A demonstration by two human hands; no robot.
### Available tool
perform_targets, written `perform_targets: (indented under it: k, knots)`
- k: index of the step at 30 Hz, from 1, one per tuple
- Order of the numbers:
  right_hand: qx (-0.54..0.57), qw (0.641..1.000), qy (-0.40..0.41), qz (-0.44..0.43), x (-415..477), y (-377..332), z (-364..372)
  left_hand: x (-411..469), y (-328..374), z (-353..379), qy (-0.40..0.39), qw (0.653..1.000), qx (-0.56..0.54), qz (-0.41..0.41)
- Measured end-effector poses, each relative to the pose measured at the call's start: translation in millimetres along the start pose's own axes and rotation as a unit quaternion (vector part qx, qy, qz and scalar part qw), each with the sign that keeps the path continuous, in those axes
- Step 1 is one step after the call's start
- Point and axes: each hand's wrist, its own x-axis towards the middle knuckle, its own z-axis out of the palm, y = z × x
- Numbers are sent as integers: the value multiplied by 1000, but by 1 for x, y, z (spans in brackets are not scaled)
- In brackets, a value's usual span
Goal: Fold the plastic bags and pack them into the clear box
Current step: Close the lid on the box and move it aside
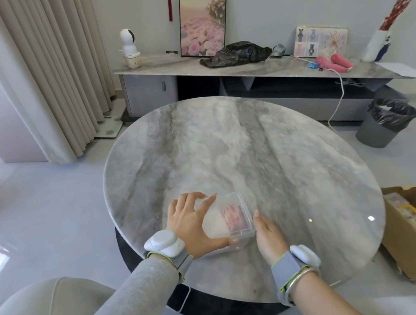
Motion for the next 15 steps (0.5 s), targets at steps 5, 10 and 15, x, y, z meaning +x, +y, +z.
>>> perform_targets:
  k: [5, 10, 15]
  knots:
    - [-25, 999, -25, -7, -4, -3, 11, 2, 1, 2, -27, 999, 32, 24]
    - [-23, 1000, -13, 3, 3, -1, 11, 3, 1, 3, -20, 999, 30, 23]
    - [-10, 1000, 14, 24, 13, -8, 10, 4, -2, 3, -17, 999, 39, 16]
